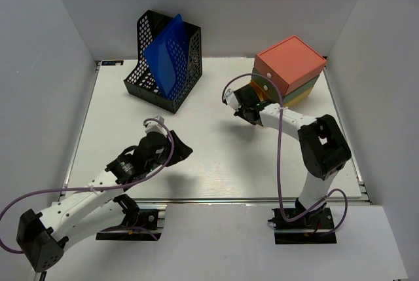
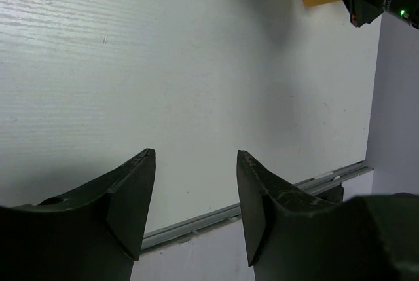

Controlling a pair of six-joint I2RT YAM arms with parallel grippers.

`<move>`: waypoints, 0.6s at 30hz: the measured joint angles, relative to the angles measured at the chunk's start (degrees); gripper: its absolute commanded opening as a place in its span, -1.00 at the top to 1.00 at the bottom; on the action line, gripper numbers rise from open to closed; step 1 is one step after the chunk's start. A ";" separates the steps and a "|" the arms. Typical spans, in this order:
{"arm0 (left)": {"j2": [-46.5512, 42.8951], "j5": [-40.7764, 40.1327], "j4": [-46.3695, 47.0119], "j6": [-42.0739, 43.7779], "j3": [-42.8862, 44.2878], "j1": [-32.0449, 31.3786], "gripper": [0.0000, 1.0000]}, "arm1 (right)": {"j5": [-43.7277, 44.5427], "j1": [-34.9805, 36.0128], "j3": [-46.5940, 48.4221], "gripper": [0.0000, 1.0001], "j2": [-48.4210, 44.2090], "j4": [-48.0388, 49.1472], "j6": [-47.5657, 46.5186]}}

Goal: Organize the desk

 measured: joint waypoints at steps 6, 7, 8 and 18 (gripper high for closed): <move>1.57 0.55 -0.74 -0.13 0.00 0.00 -0.26 | 8.57 0.74 -0.02 1.00 3.89 5.22 -0.52; 1.57 0.55 -0.94 -0.09 0.00 -0.02 -0.26 | 10.34 0.90 -0.02 1.00 4.61 6.51 -0.81; 1.55 0.52 -1.05 -0.09 0.00 0.00 -0.27 | 12.07 0.98 -0.02 1.00 5.35 7.91 -1.29; 0.68 0.39 -1.86 -0.07 0.00 0.00 -0.28 | 24.09 1.18 -0.07 1.00 12.96 18.95 -7.69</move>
